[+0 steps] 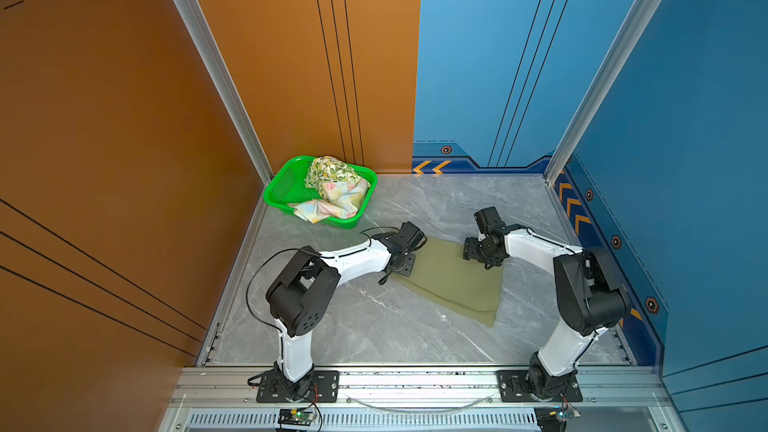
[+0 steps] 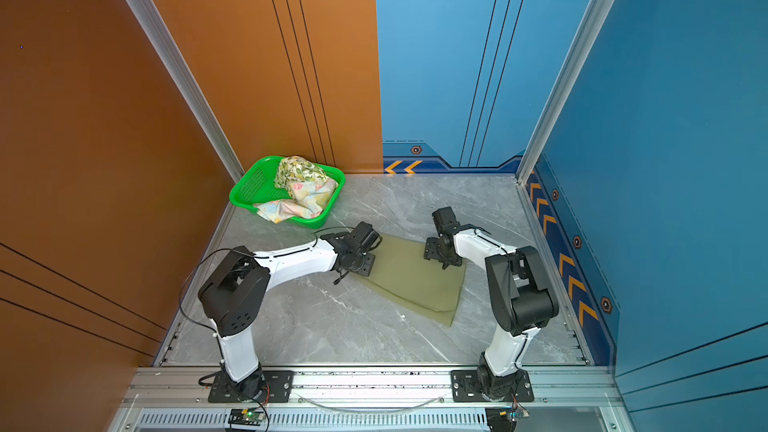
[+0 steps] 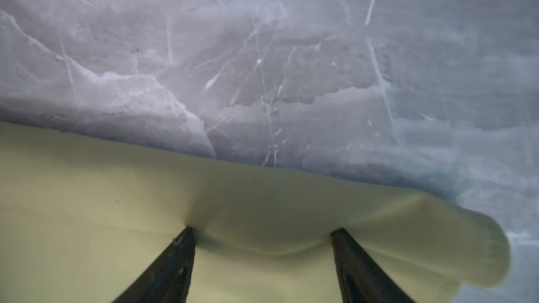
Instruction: Fold and stack the skirts
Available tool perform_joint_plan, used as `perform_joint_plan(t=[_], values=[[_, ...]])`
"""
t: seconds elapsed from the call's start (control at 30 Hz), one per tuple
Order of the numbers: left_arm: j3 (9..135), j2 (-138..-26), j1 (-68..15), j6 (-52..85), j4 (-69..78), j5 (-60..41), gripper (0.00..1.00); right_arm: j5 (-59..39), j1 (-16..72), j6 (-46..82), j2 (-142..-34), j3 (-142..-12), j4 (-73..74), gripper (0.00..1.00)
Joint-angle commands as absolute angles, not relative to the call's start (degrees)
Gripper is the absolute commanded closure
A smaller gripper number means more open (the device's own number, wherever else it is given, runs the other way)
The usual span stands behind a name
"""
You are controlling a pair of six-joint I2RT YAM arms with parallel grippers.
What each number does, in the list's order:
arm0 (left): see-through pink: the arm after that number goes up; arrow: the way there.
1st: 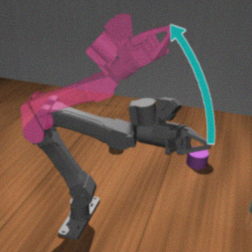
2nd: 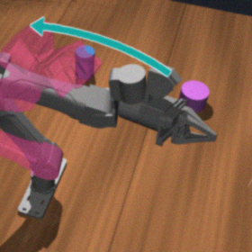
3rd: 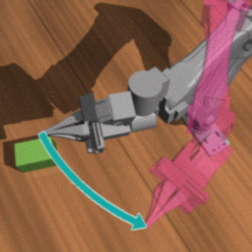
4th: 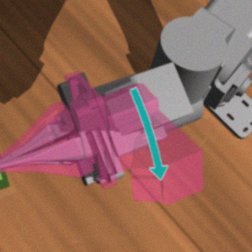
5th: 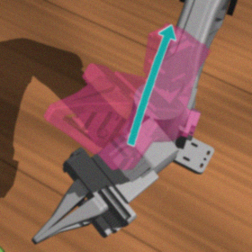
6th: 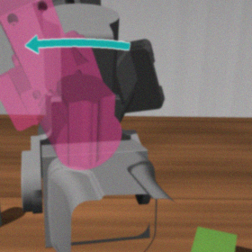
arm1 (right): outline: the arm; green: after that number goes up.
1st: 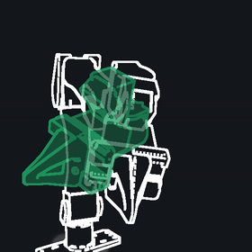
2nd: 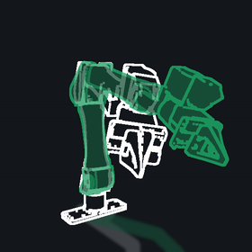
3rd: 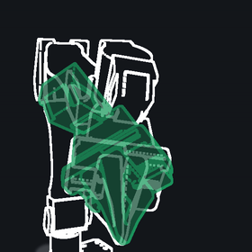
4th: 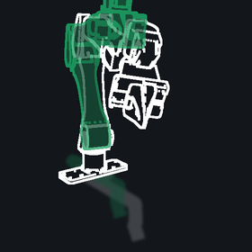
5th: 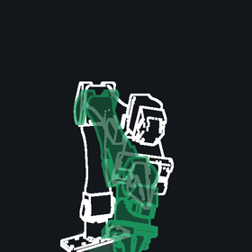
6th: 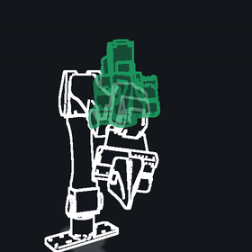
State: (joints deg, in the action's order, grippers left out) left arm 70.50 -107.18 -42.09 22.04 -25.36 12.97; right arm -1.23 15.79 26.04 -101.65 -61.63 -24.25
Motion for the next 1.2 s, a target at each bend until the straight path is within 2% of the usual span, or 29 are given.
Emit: perform_joint_plan(t=[0.0, 0.33, 0.47, 0.63, 0.73, 0.87, 1.0, 1.17], values=[[68.34, -106.13, -41.87, 22.83, -27.49, 10.91, 0.4, -1.0, 17.07, 23.11, -105.73, -66.42, -23.82, 0.25], [56.25, -97.18, -41.92, 32.72, -25.09, 7.87, 0.43, -3.72, 22.25, 18.6, -121.3, -87.93, -27.06, 0.24], [51.29, -91.9, -41.99, 36.79, -21.46, 5.28, 0.37, -4.26, 22.52, 17.05, -119.54, -92.21, -29.17, 0.22], [49.48, -85.39, -42.41, 39.16, -19.3, 3.96, 0.29, -2.35, 22.24, 19.13, -105.9, -82.57, -29.09, 0.22], [48.32, -80.71, -41.94, 40.29, -18.34, 3.3, 0.27, 1.22, 21.1, 23.7, -95.12, -71.39, -28.58, 0.23], [47.04, -76.34, -41.31, 39.89, -18.72, 4.15, 0.26, 0.2, 18.27, 29.04, -84.46, -58.94, -24.8, 0.26], [45.99, -75.59, -39.69, 38.3, -19.54, 4.26, 0.27, -2.39, 15.06, 31.16, -81.48, -53.36, -23.61, 0.29], [43.78, -74.11, -37.77, 37.52, -20.74, 5.54, 0.29, -8.1, 13.19, 34.86, -82.56, -49.99, -19.78, 0.38]])
